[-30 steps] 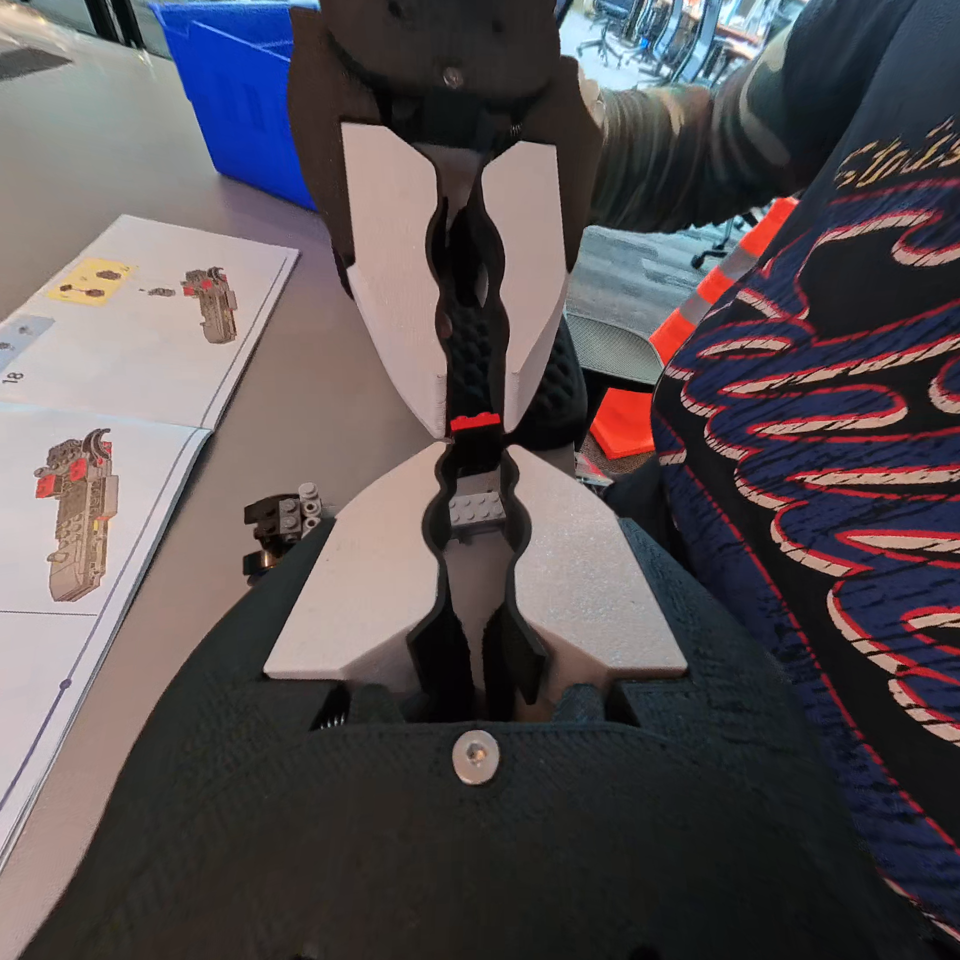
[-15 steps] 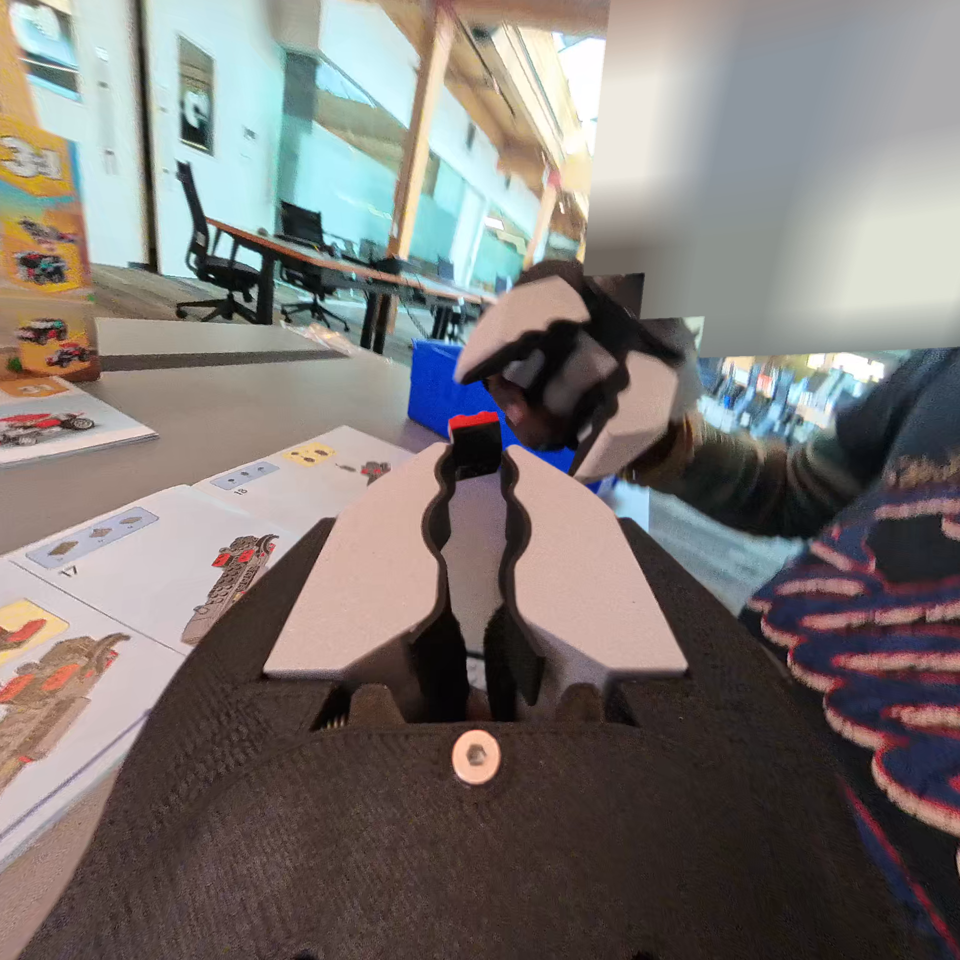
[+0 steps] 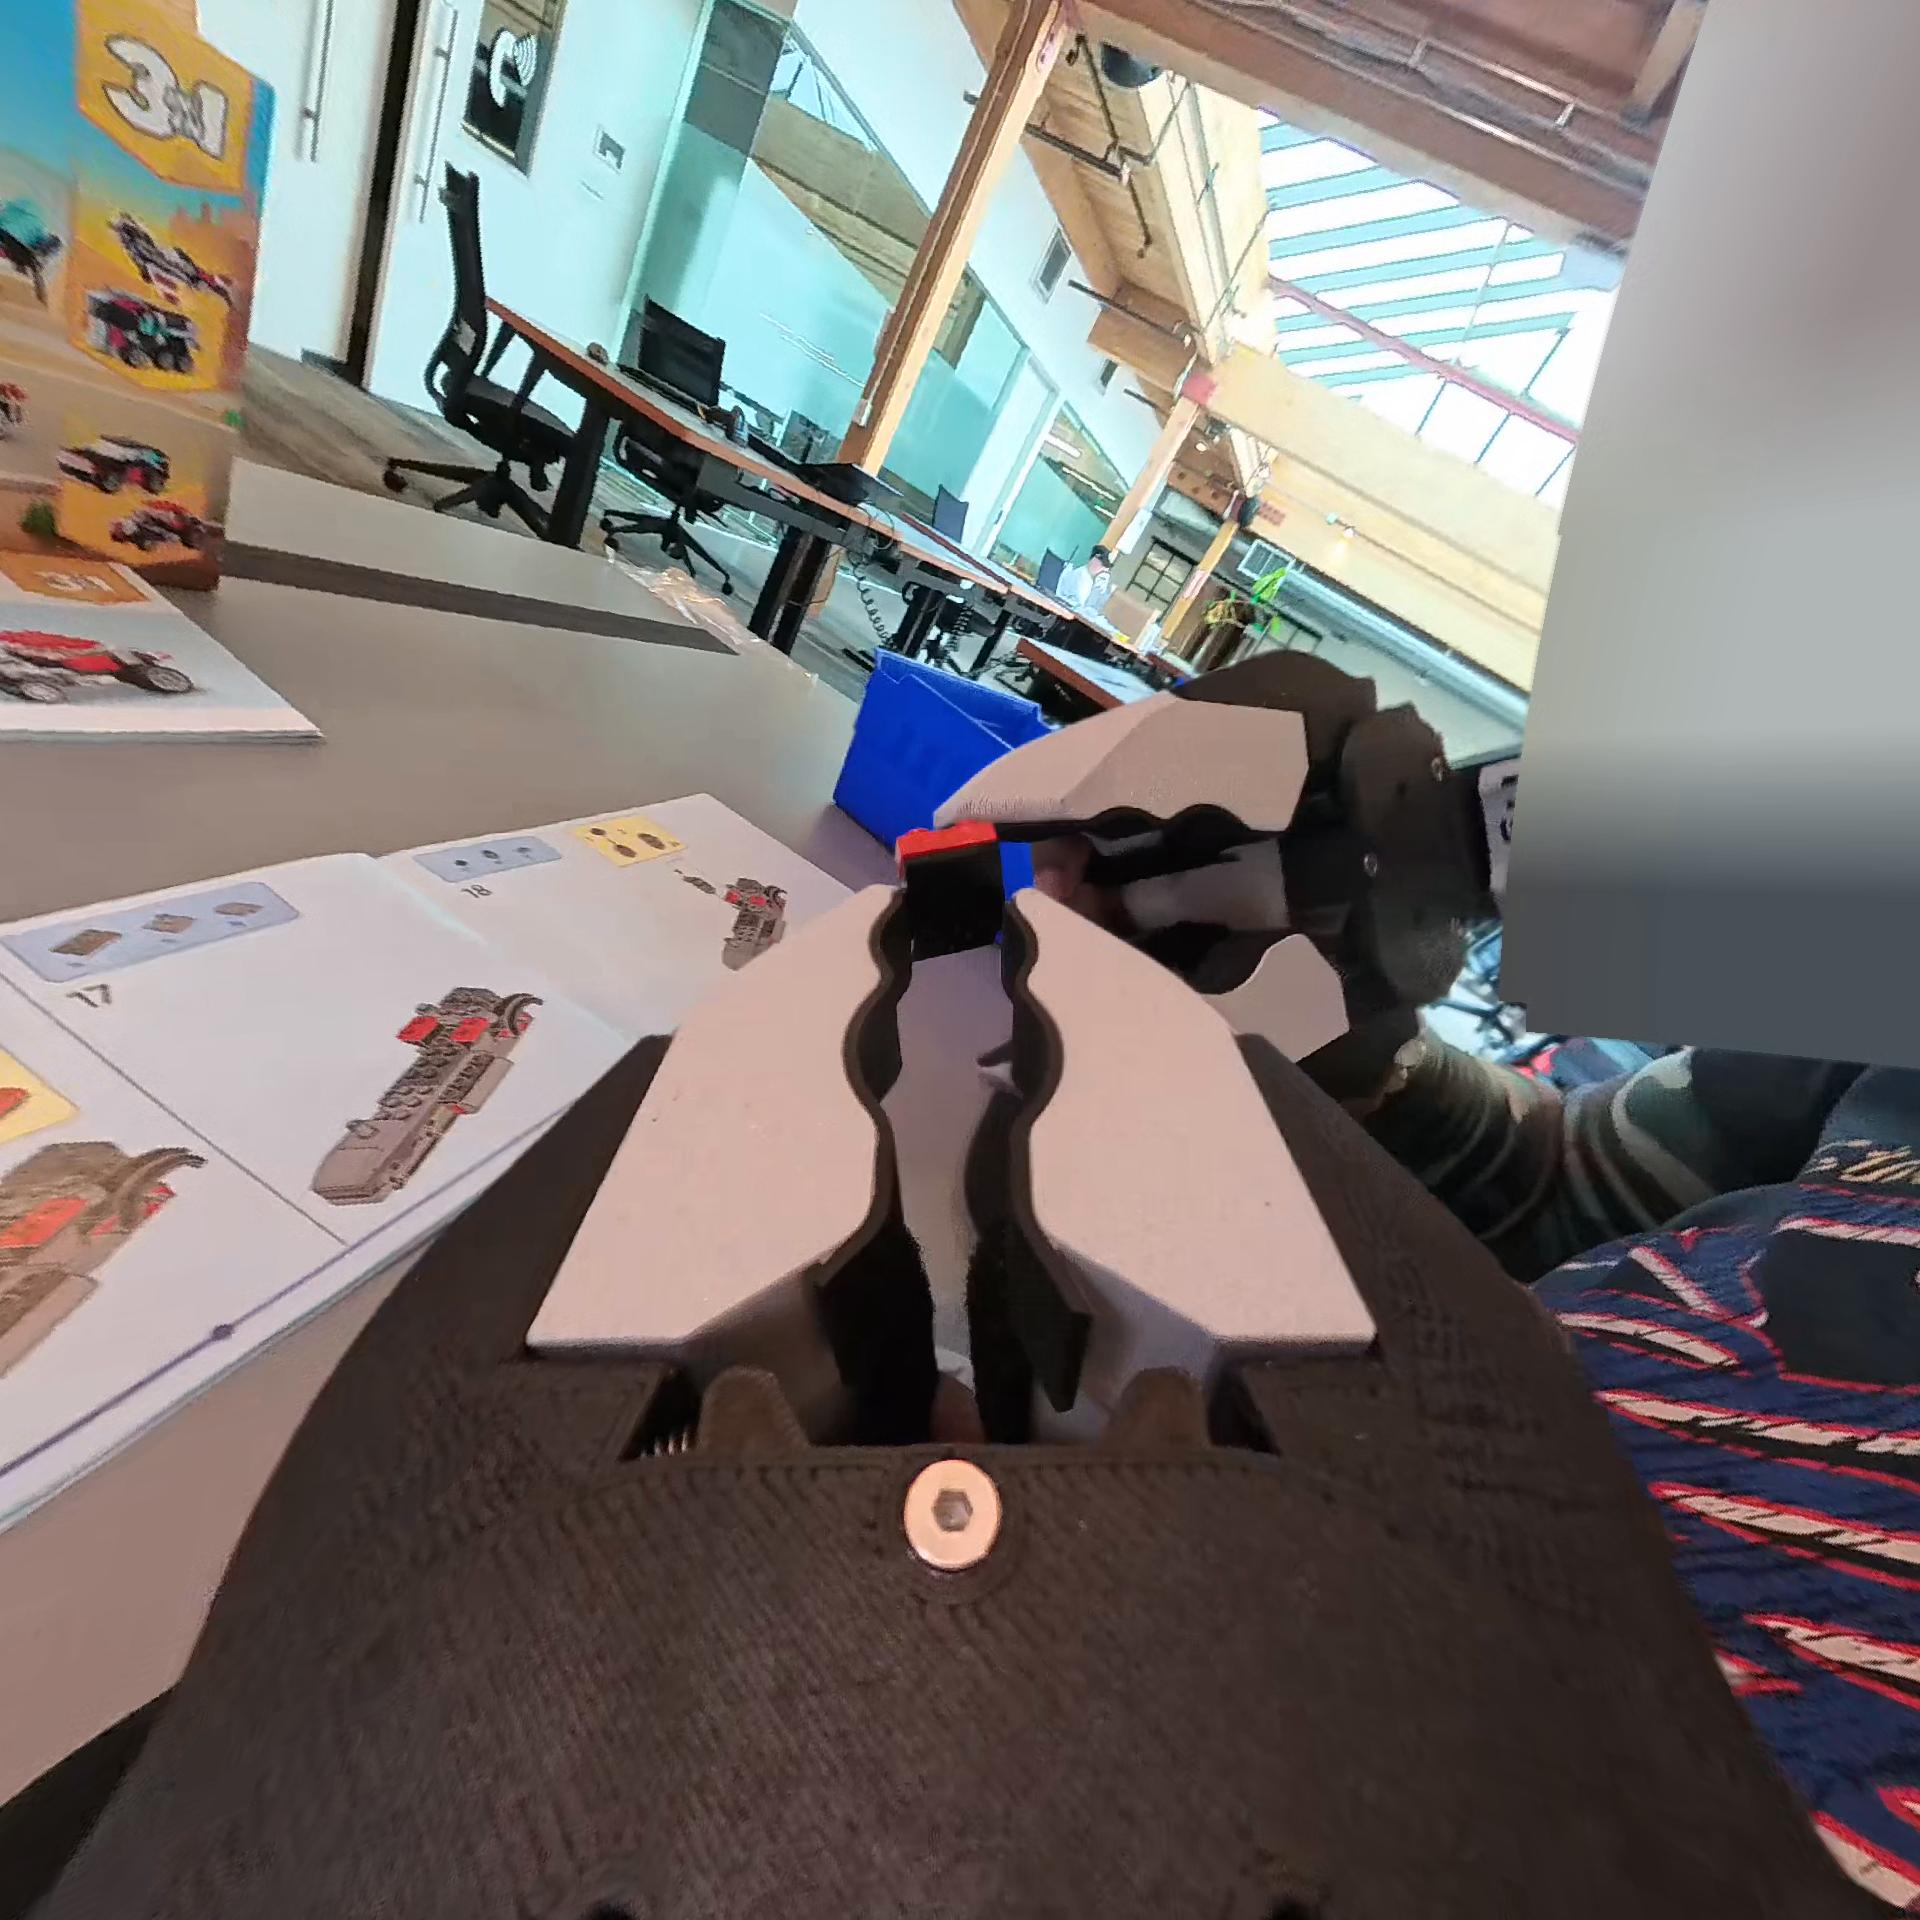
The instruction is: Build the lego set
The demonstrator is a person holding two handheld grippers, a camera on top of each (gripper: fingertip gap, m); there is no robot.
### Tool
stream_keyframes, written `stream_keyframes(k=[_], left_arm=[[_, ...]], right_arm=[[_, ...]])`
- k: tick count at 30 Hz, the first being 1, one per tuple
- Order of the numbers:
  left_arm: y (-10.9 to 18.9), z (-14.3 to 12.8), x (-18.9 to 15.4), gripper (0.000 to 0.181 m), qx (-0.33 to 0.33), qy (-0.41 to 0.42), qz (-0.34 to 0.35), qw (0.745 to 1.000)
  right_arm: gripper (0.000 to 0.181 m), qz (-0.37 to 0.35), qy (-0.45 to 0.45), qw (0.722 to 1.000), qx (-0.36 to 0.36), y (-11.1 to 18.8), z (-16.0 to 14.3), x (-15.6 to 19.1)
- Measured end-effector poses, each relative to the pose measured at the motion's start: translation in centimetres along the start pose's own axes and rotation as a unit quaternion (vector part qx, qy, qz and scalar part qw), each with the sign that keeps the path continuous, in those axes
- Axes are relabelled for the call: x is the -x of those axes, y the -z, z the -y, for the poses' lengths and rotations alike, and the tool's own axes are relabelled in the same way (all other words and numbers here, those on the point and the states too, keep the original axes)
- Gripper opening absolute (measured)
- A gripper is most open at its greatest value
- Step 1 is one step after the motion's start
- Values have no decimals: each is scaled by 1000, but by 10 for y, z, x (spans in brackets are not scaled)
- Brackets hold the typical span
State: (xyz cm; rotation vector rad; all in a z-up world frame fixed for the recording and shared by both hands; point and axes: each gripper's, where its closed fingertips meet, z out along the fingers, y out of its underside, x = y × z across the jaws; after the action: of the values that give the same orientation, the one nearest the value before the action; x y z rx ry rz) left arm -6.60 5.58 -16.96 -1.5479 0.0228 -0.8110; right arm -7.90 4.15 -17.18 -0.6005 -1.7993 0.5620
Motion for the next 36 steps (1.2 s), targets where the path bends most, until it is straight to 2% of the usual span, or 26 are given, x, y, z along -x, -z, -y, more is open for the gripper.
stream_keyframes(k=[9, 12, 13, 14, 18, 23, 27, 31, 34, 36], left_arm=[[-6, -9, -6, 17, 31, 52, -28, 998], [-8, -8, -7, 17, 46, 57, -43, 996], [-8, -5, -10, 20, 43, 55, -54, 996], [-7, 0, -14, 22, 34, 49, -71, 996], [3, 19, -26, 20, -22, 0, -134, 991], [11, 21, -33, 19, -56, -35, -170, 983], [14, 25, -43, 17, -90, -111, -180, 973], [13, 23, -49, 19, -76, -192, -179, 962], [12, 18, -50, 32, -52, -252, -166, 952], [10, 12, -47, 34, -27, -292, -147, 945]], right_arm=[[24, -40, 39, 998, -4, 0, -4, -6], [24, -44, 2, 999, -32, 2, -3, -8], [16, -32, -24, 998, -57, 4, 1, -6], [16, -33, -68, 993, -87, 7, 5, -10], [16, 7, -226, 951, -211, 22, 19, -21], [16, 68, -304, 906, -288, 31, 31, -17], [15, 131, -387, 853, -325, 33, 36, -15], [15, 158, -424, 829, -328, 31, 36, -12], [16, 169, -456, 806, -339, 32, 36, -14], [16, 186, -473, 791, -341, 32, 38, -13]])
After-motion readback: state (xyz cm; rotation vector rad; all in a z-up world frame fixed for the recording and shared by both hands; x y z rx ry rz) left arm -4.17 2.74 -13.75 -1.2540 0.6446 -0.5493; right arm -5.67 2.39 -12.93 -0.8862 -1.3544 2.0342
